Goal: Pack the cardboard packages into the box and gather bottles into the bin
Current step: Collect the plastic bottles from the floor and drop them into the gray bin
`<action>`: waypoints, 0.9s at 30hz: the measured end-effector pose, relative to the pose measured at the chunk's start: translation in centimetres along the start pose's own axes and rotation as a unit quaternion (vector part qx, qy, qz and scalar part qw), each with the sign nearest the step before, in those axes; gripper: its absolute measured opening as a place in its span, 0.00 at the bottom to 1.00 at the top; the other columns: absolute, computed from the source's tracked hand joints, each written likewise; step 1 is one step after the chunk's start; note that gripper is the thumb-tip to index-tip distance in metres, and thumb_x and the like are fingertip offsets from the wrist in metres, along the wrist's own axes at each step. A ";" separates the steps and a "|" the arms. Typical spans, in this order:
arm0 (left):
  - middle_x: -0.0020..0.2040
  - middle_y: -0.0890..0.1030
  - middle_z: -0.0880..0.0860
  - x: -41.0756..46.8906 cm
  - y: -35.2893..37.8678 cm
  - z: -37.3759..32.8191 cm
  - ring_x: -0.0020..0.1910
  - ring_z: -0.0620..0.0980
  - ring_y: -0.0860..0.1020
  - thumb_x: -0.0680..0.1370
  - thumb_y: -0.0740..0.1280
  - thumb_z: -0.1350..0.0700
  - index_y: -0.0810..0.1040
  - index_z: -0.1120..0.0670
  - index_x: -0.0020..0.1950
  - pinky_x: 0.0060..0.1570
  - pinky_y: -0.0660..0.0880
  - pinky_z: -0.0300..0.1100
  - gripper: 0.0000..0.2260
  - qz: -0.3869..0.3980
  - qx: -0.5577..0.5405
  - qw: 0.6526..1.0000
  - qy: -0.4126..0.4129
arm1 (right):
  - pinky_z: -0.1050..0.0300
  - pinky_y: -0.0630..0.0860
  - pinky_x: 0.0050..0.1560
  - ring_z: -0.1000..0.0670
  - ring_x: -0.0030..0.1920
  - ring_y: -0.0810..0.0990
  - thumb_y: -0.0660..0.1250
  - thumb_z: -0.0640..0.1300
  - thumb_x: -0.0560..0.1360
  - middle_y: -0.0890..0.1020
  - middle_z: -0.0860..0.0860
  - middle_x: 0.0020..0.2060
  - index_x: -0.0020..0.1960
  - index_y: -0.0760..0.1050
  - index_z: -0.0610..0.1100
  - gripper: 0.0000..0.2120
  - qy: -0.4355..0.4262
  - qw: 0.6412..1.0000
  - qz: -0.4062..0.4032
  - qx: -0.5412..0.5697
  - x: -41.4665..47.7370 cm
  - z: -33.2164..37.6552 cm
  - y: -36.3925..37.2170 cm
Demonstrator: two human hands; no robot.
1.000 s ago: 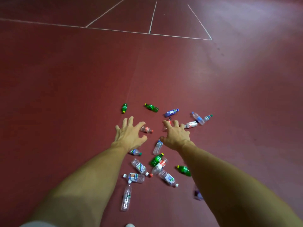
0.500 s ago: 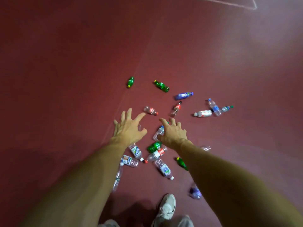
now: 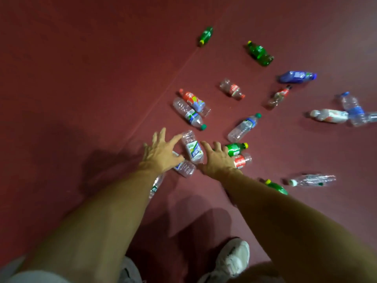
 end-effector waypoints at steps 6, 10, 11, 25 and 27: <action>0.81 0.47 0.55 4.6 11.2 7.4 0.78 0.60 0.53 0.73 0.70 0.41 0.57 0.35 0.78 0.72 0.60 0.64 0.36 0.000 -0.024 0.999 -0.031 | 0.35 0.67 0.65 0.39 0.72 0.60 0.68 0.61 0.74 0.56 0.47 0.76 0.79 0.49 0.61 0.41 -0.034 0.997 -0.011 -0.072 8.0 0.1 11.3; 0.81 0.45 0.55 5.7 15.8 10.8 0.78 0.60 0.53 0.73 0.71 0.40 0.52 0.34 0.78 0.71 0.60 0.60 0.40 0.026 -0.020 0.998 -0.056 | 0.32 0.65 0.66 0.38 0.76 0.54 0.68 0.62 0.75 0.52 0.49 0.78 0.79 0.50 0.60 0.40 -0.072 0.996 -0.013 -0.059 11.6 0.9 15.5; 0.82 0.46 0.55 5.7 16.4 11.3 0.78 0.61 0.55 0.73 0.72 0.40 0.51 0.33 0.78 0.72 0.60 0.59 0.40 0.033 -0.014 0.998 -0.060 | 0.32 0.65 0.67 0.39 0.76 0.53 0.67 0.63 0.75 0.51 0.49 0.79 0.80 0.51 0.60 0.39 -0.079 0.996 -0.018 -0.045 12.2 1.0 16.2; 0.68 0.74 0.54 6.1 20.6 13.1 0.61 0.62 0.78 0.76 0.68 0.46 0.46 0.35 0.78 0.59 0.72 0.53 0.39 -0.028 0.019 0.998 -0.051 | 0.32 0.61 0.72 0.38 0.79 0.40 0.64 0.55 0.79 0.60 0.46 0.77 0.80 0.45 0.61 0.38 -0.104 0.993 -0.038 -0.041 15.5 -0.2 20.5; 0.68 0.73 0.54 6.4 20.8 13.2 0.61 0.62 0.77 0.77 0.69 0.46 0.47 0.35 0.77 0.59 0.71 0.54 0.38 -0.021 0.024 0.998 -0.060 | 0.32 0.61 0.72 0.39 0.79 0.39 0.65 0.56 0.79 0.60 0.46 0.77 0.80 0.45 0.61 0.39 -0.102 0.994 -0.036 -0.033 15.7 -0.2 20.6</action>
Point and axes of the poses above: each hand's wrist, its own x-axis towards the middle knuckle, its own y-axis out of the palm, z = x × y, the point moved 1 cm from there along x, towards the middle knuckle
